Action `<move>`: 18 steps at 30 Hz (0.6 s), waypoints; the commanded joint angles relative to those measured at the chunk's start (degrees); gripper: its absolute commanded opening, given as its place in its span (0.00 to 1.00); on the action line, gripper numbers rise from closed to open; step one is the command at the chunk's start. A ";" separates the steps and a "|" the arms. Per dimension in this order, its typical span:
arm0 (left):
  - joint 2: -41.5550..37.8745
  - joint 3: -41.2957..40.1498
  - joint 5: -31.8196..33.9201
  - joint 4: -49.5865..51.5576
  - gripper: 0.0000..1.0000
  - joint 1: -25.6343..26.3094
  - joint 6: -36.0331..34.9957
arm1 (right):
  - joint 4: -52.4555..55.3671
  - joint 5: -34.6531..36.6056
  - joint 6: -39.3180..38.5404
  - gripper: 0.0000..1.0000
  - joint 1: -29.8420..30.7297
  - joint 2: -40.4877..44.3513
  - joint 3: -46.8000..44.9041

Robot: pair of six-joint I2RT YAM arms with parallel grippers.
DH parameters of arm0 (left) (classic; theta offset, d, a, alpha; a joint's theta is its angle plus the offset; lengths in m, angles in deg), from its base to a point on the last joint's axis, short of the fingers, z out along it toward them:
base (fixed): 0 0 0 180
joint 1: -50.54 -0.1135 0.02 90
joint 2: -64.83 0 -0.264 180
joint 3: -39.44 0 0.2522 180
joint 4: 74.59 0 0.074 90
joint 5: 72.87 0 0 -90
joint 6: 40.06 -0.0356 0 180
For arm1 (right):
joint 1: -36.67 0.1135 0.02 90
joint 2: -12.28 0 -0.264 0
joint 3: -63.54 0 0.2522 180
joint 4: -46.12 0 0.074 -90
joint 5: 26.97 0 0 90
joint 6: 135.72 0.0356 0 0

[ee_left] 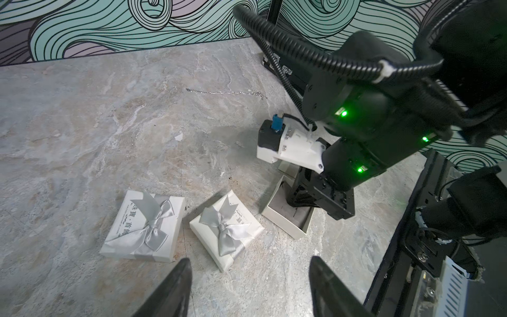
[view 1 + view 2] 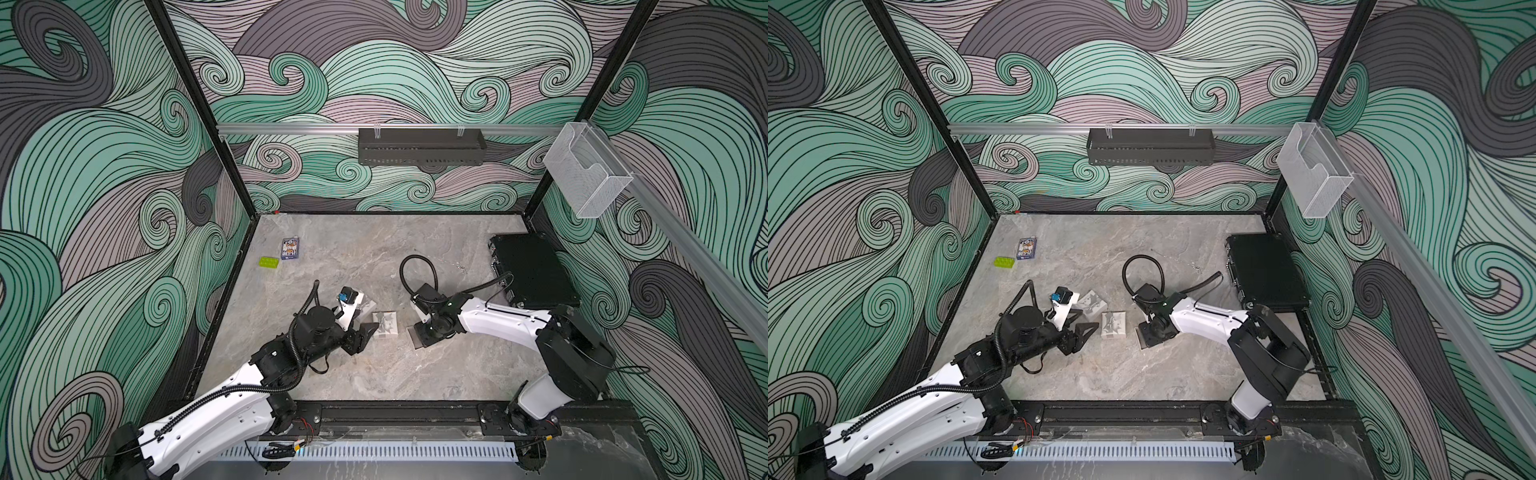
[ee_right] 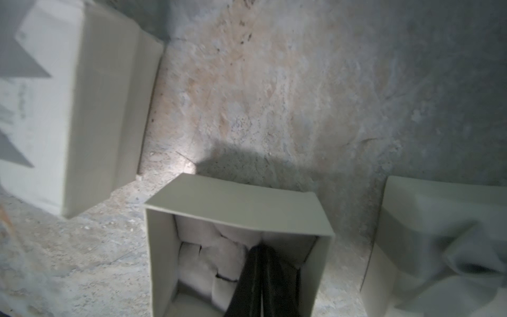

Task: Take the necklace out of the lift-off lid jewelry box
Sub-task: Place the inner lining in the jewelry box.

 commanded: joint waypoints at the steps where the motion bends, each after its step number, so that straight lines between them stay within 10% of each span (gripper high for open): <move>1: -0.70 -0.78 0.78 -0.20 0.66 -0.29 0.42 | 0.70 2.09 -0.30 0.12 0.48 -0.53 0.00; 18: -0.38 -1.62 1.60 0.04 0.70 -0.25 0.66 | 7.14 0.18 -6.33 0.78 -10.83 14.26 0.19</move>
